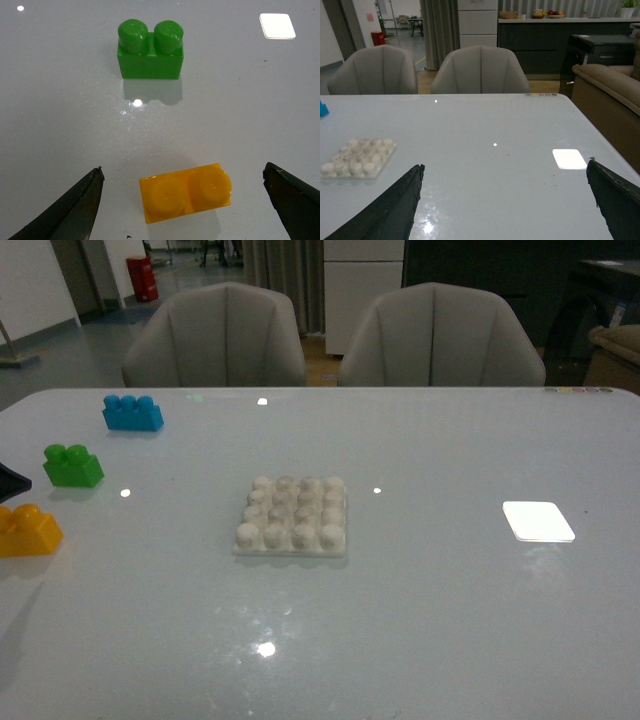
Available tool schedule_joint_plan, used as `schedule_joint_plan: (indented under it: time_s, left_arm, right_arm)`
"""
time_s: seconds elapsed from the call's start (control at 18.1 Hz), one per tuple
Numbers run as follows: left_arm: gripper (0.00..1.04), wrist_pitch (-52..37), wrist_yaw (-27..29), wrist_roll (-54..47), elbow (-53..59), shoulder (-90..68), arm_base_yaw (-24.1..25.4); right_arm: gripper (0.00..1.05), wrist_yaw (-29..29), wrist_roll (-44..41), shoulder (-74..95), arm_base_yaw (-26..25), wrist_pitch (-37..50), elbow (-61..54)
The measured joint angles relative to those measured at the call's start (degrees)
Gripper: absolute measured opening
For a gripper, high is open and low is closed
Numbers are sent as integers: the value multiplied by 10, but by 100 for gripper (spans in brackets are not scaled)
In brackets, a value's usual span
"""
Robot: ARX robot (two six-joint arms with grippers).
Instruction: Insert yellow block into base center
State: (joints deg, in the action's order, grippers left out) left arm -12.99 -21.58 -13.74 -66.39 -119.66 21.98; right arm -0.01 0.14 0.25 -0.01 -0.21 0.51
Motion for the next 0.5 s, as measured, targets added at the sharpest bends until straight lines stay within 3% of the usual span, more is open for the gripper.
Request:
schedule_joint_plan:
  time_s: [0.5]
  left_arm:
    - [98, -6, 3, -2, -1, -12, -15]
  right_arm:
    - [98, 0, 0, 0, 0, 0, 0]
